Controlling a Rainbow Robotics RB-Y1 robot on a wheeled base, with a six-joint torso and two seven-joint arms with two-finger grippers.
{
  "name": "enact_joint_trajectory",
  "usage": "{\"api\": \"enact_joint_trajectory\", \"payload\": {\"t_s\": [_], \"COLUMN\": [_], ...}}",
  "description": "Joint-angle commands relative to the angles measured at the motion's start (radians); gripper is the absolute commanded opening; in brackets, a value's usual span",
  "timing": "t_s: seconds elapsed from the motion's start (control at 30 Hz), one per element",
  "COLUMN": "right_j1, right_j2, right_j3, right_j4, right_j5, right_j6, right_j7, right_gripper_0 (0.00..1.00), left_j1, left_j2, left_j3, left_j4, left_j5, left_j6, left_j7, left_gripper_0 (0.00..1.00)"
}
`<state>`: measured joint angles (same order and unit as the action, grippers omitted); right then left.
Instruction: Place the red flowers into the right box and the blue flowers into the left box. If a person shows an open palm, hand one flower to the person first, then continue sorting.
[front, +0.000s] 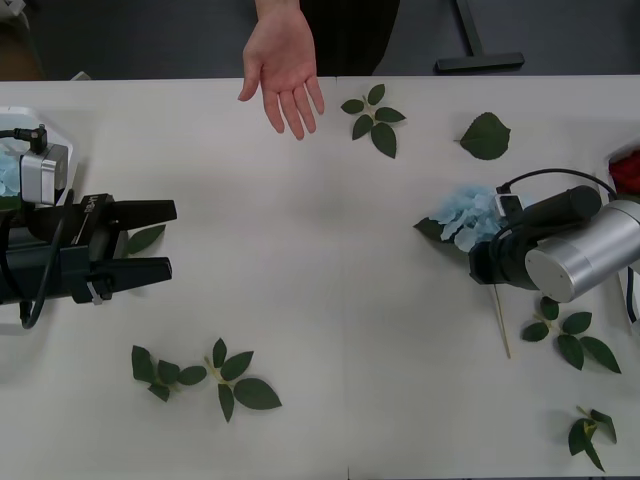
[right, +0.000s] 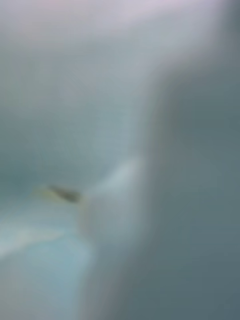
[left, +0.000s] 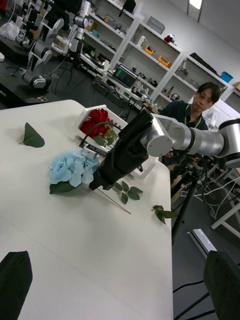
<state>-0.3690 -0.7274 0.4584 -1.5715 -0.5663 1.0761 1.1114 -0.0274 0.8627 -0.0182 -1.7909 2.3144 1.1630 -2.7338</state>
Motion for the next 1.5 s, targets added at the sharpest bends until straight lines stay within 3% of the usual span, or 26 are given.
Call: {"api": "enact_joint_trajectory", "payload": {"t_s": [0.03, 0.33, 0.5, 0.63, 0.97, 1.2, 1.5], "right_j1": [-0.056, -0.134, -0.235, -0.334, -0.487, -0.562, -0.577], "right_j2": [0.0, -0.006, -0.004, 0.003, 0.06, 0.095, 0.102], "right_j3": [-0.027, -0.345, -0.419, -0.402, -0.285, -0.284, -0.28], "right_j4": [-0.005, -0.01, 0.011, 0.077, 0.097, 0.097, 0.099], "right_j5": [-0.04, -0.288, -0.44, -0.638, -0.9, -1.008, -1.139], "right_j6": [-0.004, -0.004, -0.062, -0.183, -0.516, -0.581, -0.617], "right_j7": [-0.033, 0.16, 0.297, 0.435, 0.855, 1.032, 1.171], "right_gripper_0": [0.0, 0.0, 0.0, 0.0, 0.0, 0.0, 0.0], "left_j1": [0.021, 0.021, 0.021, 0.021, 0.021, 0.021, 0.021], "left_j2": [0.042, 0.042, 0.042, 0.042, 0.042, 0.042, 0.042], "left_j3": [-0.014, -0.014, -0.014, -0.014, -0.014, -0.014, -0.014], "left_j4": [-0.03, -0.03, -0.03, -0.03, -0.03, -0.03, -0.03], "left_j5": [0.016, 0.016, 0.016, 0.016, 0.016, 0.016, 0.016], "left_j6": [-0.008, -0.008, -0.008, -0.008, -0.008, -0.008, -0.008], "left_j7": [0.029, 0.029, 0.029, 0.029, 0.029, 0.029, 0.029], "left_gripper_0": [1.0, 1.0, 1.0, 1.0, 1.0, 1.0, 1.0]}}
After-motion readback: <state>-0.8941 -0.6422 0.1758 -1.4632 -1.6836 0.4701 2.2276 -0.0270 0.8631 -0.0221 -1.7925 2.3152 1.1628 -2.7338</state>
